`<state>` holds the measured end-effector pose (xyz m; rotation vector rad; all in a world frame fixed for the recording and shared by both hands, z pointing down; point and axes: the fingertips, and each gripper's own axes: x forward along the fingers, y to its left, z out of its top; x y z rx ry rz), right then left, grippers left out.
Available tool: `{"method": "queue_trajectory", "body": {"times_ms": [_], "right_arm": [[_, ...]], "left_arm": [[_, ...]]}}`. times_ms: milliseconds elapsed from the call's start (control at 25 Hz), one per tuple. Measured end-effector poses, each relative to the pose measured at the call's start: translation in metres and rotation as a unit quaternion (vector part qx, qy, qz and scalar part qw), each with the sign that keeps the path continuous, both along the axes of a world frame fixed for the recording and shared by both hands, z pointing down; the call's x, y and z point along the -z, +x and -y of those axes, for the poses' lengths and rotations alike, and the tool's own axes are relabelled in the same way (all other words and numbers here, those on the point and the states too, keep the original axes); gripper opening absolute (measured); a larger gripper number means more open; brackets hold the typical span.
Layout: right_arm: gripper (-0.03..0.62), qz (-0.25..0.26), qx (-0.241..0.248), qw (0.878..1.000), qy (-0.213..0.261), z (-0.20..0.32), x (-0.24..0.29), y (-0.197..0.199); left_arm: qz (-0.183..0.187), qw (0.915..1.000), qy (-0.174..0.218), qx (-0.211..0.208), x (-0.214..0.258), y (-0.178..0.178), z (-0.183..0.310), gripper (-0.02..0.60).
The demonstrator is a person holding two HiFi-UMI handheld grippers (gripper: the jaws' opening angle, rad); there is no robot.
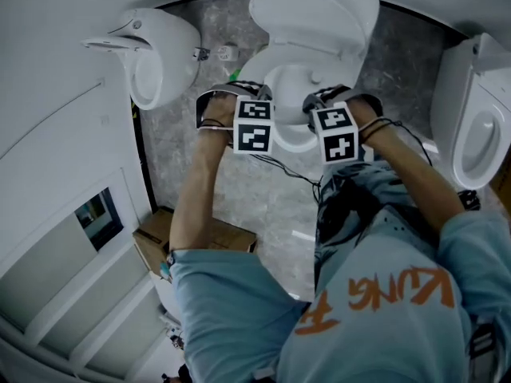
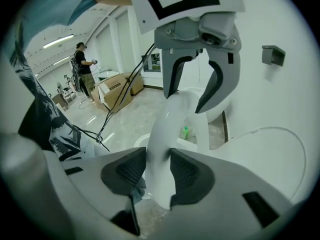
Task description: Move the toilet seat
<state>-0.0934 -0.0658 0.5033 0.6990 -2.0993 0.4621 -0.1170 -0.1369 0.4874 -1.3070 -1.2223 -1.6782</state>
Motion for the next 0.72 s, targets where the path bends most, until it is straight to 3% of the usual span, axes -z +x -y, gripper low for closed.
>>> {"method": "queue_trajectory", "body": {"times_ms": [240,520,720], "right_arm": [[0.141,0.004,-0.047,0.999,0.025,0.006,0.014,0.031],[0.132,-0.008,-0.098,0.994,0.052,0.019,0.023,0.076],[0.126,-0.013,-0.139,0.988,0.061,0.026,0.029,0.108]], "left_arm": [[-0.010,0.9999,0.005,-0.001,0.016,0.034,0.008,0.238],[-0.048,0.9983,0.030,-0.016,0.032,0.076,0.019,0.132],[-0.078,0.9950,0.055,-0.030,0.037,0.110,0.029,0.115]]}}
